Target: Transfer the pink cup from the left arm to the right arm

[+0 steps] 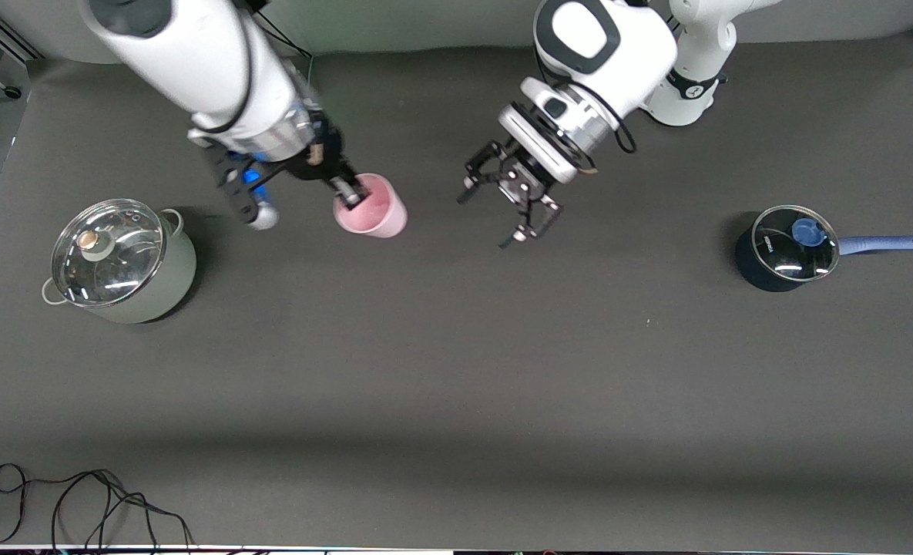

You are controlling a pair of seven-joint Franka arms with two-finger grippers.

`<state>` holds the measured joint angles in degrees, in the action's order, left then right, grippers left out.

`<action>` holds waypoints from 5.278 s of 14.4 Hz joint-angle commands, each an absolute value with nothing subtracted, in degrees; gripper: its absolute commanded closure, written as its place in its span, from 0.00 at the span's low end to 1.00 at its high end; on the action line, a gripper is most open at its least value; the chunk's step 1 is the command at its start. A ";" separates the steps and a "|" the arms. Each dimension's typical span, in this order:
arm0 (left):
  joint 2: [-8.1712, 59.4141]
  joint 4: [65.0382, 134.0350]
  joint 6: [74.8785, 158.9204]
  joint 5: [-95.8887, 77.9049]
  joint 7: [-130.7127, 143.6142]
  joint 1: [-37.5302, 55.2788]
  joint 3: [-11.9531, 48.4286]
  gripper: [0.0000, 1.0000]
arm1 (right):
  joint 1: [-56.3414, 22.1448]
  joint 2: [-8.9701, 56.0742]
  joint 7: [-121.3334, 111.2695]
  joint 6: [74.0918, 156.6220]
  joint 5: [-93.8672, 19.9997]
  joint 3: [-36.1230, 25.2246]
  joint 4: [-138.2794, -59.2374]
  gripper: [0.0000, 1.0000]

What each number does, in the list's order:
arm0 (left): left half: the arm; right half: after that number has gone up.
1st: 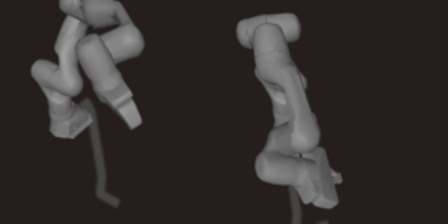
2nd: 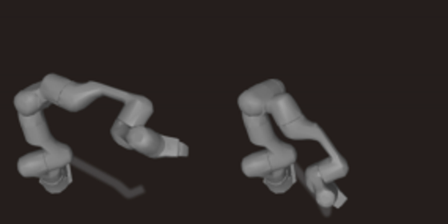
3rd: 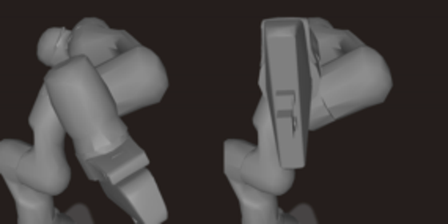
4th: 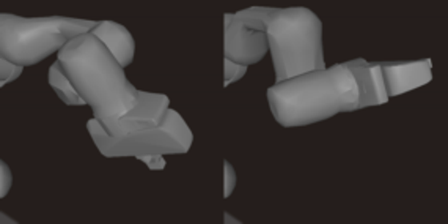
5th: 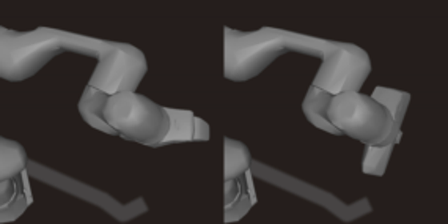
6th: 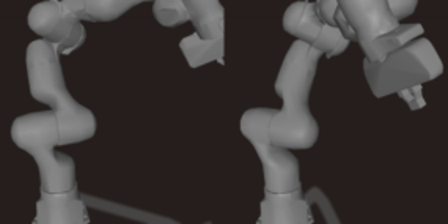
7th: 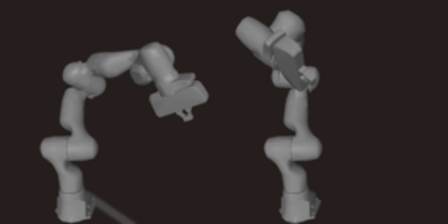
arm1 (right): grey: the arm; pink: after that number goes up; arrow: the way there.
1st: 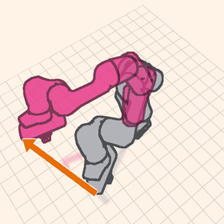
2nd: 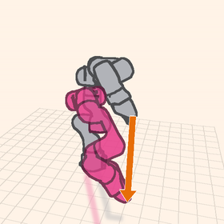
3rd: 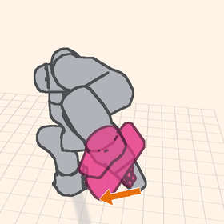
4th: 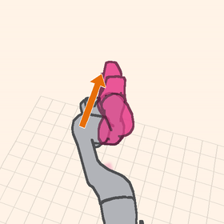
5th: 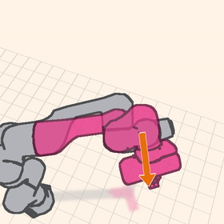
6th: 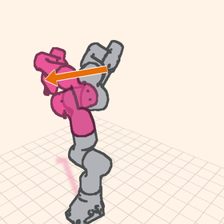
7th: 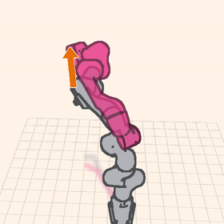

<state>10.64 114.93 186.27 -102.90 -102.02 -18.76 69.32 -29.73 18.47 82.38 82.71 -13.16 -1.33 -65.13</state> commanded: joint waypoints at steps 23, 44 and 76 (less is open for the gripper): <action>22.41 111.29 137.77 -66.07 -76.19 -46.85 58.02 0.00 | -18.28 21.61 7.82 128.29 -2.02 -16.17 -107.74 1.00; 16.35 85.78 89.57 0.43 -13.47 -52.03 57.57 0.00 | -17.93 13.64 8.79 126.33 -2.55 -16.61 -110.93 0.00; 1.05 93.78 90.62 1.76 -5.45 -6.06 8.00 0.00 | -5.38 3.97 8.17 78.92 2.02 -7.40 -84.80 0.00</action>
